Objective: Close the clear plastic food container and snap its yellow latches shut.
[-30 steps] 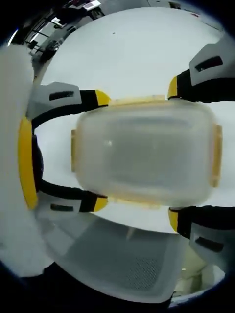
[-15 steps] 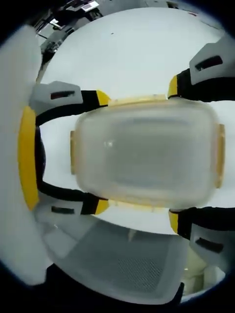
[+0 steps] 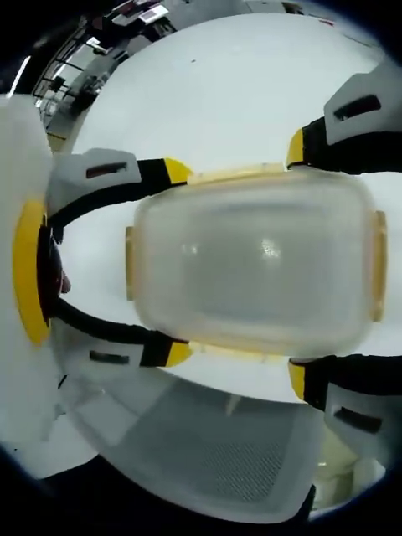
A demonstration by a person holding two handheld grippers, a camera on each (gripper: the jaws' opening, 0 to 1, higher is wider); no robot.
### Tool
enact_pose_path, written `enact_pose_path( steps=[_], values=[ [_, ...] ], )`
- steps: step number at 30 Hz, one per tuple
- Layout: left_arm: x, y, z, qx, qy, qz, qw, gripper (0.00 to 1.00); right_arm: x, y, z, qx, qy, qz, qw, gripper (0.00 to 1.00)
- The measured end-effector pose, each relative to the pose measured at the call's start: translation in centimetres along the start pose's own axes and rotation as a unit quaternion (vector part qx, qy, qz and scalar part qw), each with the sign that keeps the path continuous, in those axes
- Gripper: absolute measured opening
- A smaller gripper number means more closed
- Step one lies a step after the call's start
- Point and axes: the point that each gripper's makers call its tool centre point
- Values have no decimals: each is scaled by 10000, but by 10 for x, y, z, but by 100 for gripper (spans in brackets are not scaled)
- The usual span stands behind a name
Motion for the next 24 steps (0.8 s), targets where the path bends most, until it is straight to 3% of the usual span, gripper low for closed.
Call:
enact_pose_path(
  steps=[24],
  values=[
    [2,-1,1,-34,128,-7,9999,91,2,1,1,-88,64,43,9999,91]
  ],
)
Point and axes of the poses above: the point that each gripper's makers call its tool centre point, and the gripper's own axes: z roughly forward along the fingers, y roughly to its right, x roughly out of its top, and after that the axes turned 12 degrees about -z, right-handed
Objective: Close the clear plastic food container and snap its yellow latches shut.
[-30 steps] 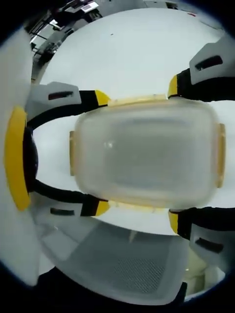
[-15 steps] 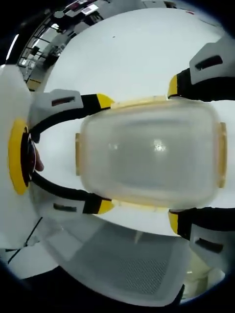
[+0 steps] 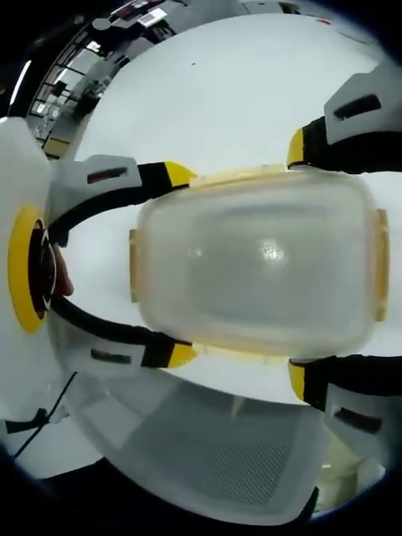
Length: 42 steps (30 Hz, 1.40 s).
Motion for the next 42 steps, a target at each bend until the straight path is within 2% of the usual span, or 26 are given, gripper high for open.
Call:
enact_pose_path(
  steps=[5,12,21,42],
  values=[
    [0,1,-1,-21,51,2,10000,91,0,0,1,1,-47,11,10000,91],
    [-20,-3,-6,13,-216,52,9998,91,18,3,9,-43,-5,50,10000,91],
    [-38,-5,-12,2,-125,32,9999,91,35,5,19,-59,-44,58,10000,91],
    [-63,-12,-21,-61,-10,118,9999,91,58,11,33,-133,-151,190,9996,92]
  ],
)
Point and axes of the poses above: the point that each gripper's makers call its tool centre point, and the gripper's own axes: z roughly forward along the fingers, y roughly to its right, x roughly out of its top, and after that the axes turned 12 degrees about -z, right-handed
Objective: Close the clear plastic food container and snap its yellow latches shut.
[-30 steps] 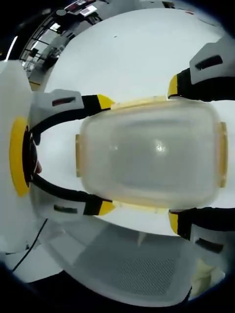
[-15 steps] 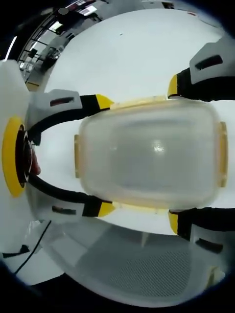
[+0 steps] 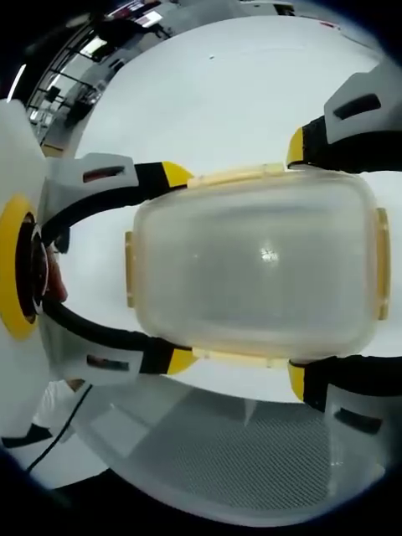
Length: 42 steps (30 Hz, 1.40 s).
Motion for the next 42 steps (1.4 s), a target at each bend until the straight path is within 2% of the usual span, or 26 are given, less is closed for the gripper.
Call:
enact_pose_path(
  steps=[28,33,42],
  values=[
    [-50,-11,-17,19,19,-51,10000,91,48,10,24,-2,-17,-4,10000,92],
    [-56,-14,-20,23,47,-69,10000,91,54,14,27,2,-18,-24,10000,92],
    [-58,-16,-21,12,76,-56,10000,91,56,16,28,-3,-25,-21,10000,92]
  ],
)
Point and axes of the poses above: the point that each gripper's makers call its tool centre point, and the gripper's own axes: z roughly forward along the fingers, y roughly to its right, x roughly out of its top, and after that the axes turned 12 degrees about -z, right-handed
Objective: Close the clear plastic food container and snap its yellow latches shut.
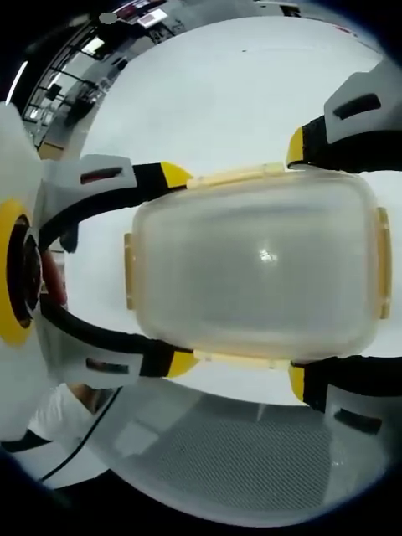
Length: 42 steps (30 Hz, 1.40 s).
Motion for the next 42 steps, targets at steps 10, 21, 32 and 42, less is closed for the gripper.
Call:
enact_pose_path(
  steps=[10,21,32,42],
  values=[
    [-2,-4,-1,-22,-28,74,10000,91,2,3,0,-33,14,51,10000,92],
    [0,-9,-2,-31,70,53,10000,91,2,8,1,-9,-13,26,10000,92],
    [1,-21,-2,-21,148,11,9999,91,0,21,3,-3,-51,-2,10000,92],
    [5,-34,-3,-12,178,1,9998,92,-2,34,3,5,-66,-4,10000,92]
  ],
)
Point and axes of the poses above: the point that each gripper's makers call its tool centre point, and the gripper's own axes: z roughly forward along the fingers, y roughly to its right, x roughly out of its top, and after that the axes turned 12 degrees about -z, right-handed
